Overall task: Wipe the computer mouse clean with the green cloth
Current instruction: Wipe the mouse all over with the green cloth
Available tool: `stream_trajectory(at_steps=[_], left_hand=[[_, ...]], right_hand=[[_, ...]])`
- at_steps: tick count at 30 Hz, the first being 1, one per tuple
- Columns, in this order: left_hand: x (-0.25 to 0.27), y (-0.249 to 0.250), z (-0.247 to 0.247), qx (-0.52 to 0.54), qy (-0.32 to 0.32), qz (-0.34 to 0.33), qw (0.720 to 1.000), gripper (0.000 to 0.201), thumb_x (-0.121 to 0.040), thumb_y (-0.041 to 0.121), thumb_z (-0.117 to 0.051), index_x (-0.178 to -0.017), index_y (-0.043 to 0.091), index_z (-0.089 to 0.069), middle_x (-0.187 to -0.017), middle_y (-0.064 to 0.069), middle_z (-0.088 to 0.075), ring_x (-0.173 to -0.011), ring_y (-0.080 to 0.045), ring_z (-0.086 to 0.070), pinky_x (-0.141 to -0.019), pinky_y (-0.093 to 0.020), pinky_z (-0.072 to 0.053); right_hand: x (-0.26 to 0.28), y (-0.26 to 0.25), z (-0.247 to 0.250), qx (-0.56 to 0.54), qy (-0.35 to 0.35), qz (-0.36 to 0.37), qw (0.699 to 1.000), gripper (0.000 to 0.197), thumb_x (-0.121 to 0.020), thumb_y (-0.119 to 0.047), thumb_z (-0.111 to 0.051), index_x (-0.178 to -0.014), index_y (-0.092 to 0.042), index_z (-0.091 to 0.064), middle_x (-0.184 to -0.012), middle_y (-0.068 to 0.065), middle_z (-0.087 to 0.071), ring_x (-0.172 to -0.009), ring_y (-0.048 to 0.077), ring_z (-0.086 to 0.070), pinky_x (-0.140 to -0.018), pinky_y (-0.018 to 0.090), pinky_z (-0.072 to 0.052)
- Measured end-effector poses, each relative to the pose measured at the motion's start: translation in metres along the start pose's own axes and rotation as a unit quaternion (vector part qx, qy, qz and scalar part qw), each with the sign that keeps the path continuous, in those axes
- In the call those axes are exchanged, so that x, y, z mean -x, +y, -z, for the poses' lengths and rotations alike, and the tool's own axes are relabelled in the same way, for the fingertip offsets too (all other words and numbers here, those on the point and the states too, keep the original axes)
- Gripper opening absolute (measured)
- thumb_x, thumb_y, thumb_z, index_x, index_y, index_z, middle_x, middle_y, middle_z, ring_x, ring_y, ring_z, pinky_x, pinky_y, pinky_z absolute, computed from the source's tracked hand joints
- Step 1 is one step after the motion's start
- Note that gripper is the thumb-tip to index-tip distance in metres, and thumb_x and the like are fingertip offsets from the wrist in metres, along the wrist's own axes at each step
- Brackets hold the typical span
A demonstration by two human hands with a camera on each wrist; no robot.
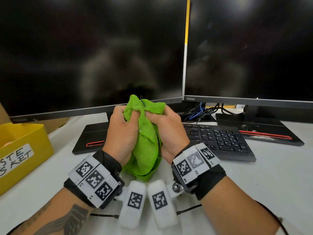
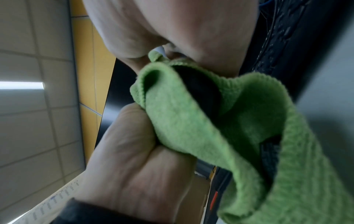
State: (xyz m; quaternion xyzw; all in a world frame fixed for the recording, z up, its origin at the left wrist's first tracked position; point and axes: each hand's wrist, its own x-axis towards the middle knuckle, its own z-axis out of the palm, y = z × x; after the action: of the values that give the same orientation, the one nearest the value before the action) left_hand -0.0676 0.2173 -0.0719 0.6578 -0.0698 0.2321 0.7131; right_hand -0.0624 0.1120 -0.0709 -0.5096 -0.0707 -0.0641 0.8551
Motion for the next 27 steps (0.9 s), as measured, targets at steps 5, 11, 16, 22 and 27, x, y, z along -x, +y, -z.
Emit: stream_trajectory(at_steps=[5,11,16,22,27], left_hand=[[0.001,0.004,0.005,0.022,-0.038,0.018,0.999,0.019,-0.098,0.032,-0.07,-0.101,0.016,-0.06,-0.099,-0.023,-0.07,-0.088,-0.029,-0.067,-0.085,-0.055,-0.058],[0.005,0.0,0.003,-0.058,-0.127,0.025,0.99,0.01,-0.108,0.009,-0.052,-0.103,0.016,-0.057,-0.083,-0.005,-0.066,-0.076,-0.017,-0.061,-0.068,-0.035,-0.051],[0.002,0.004,0.005,-0.048,-0.114,0.011,0.992,0.012,-0.107,0.01,-0.055,-0.109,0.019,-0.062,-0.091,-0.003,-0.073,-0.081,-0.014,-0.069,-0.071,-0.033,-0.058],[-0.006,0.005,0.006,0.002,0.0,-0.016,1.0,0.002,-0.106,0.018,-0.061,-0.105,0.02,-0.063,-0.096,-0.006,-0.072,-0.088,-0.018,-0.068,-0.08,-0.04,-0.057],[-0.01,0.003,0.01,0.019,0.021,0.001,1.0,0.011,-0.107,0.023,-0.06,-0.117,0.019,-0.058,-0.101,-0.005,-0.072,-0.09,-0.016,-0.07,-0.076,-0.034,-0.058]], right_hand=[[0.0,0.004,0.001,0.005,0.004,0.002,1.0,0.018,-0.093,0.0,-0.067,-0.111,0.002,-0.069,-0.115,0.027,-0.074,-0.112,0.043,-0.072,-0.101,0.06,-0.056],[-0.006,0.013,0.0,0.049,0.099,0.006,0.994,0.026,-0.077,-0.026,-0.067,-0.094,-0.01,-0.079,-0.1,0.018,-0.079,-0.1,0.041,-0.075,-0.093,0.063,-0.058],[-0.004,0.01,-0.001,0.022,0.097,0.004,0.995,0.021,-0.084,-0.025,-0.069,-0.095,-0.012,-0.08,-0.1,0.015,-0.08,-0.1,0.038,-0.076,-0.096,0.059,-0.059],[0.002,0.008,-0.006,-0.01,-0.013,-0.023,1.0,0.026,-0.093,-0.011,-0.066,-0.117,-0.015,-0.076,-0.118,0.014,-0.077,-0.116,0.032,-0.072,-0.106,0.053,-0.054],[0.005,0.016,-0.01,-0.02,-0.03,-0.038,0.999,0.023,-0.099,-0.007,-0.061,-0.118,-0.017,-0.071,-0.121,0.017,-0.075,-0.118,0.035,-0.07,-0.107,0.056,-0.053]])
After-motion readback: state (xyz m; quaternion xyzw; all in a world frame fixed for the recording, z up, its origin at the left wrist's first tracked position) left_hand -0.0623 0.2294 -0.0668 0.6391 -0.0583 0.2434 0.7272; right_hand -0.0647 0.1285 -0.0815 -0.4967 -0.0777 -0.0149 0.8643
